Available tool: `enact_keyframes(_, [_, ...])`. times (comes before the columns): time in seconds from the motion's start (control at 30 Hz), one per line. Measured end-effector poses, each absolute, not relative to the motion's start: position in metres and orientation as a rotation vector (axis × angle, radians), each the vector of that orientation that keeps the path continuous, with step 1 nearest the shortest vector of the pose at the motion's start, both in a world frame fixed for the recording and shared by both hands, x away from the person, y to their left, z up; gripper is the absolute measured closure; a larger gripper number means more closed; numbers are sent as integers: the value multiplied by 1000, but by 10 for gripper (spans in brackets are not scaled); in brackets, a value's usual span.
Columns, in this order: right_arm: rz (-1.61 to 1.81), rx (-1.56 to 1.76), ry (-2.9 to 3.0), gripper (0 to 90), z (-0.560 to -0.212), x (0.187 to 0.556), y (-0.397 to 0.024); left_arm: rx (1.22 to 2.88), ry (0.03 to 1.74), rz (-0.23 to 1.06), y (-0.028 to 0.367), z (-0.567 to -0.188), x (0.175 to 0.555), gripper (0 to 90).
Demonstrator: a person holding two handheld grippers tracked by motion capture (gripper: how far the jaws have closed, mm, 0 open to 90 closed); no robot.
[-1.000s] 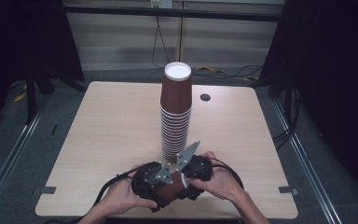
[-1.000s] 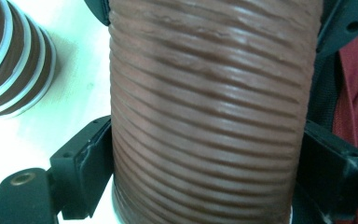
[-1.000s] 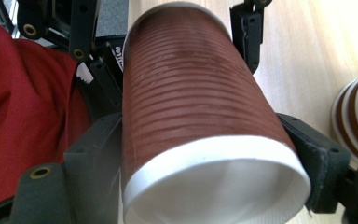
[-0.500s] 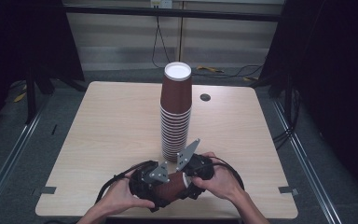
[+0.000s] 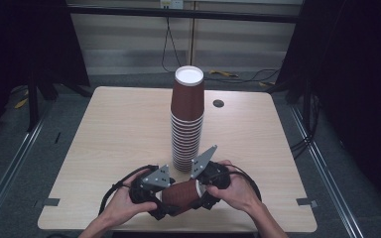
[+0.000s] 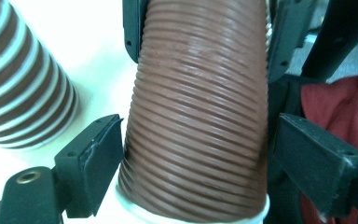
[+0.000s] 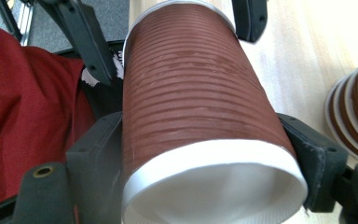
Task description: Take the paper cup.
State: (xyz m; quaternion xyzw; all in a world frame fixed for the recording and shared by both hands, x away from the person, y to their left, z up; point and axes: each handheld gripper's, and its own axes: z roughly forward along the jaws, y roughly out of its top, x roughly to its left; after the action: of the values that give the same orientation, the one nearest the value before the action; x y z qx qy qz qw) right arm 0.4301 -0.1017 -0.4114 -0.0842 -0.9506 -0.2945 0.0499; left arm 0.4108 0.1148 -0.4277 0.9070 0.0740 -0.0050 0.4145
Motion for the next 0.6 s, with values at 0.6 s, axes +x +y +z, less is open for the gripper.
enact_keyframes(0.6, [-1055, -365, -2832, 208, -409, 436, -122, 2053, 308, 44, 143, -416, 412, 159])
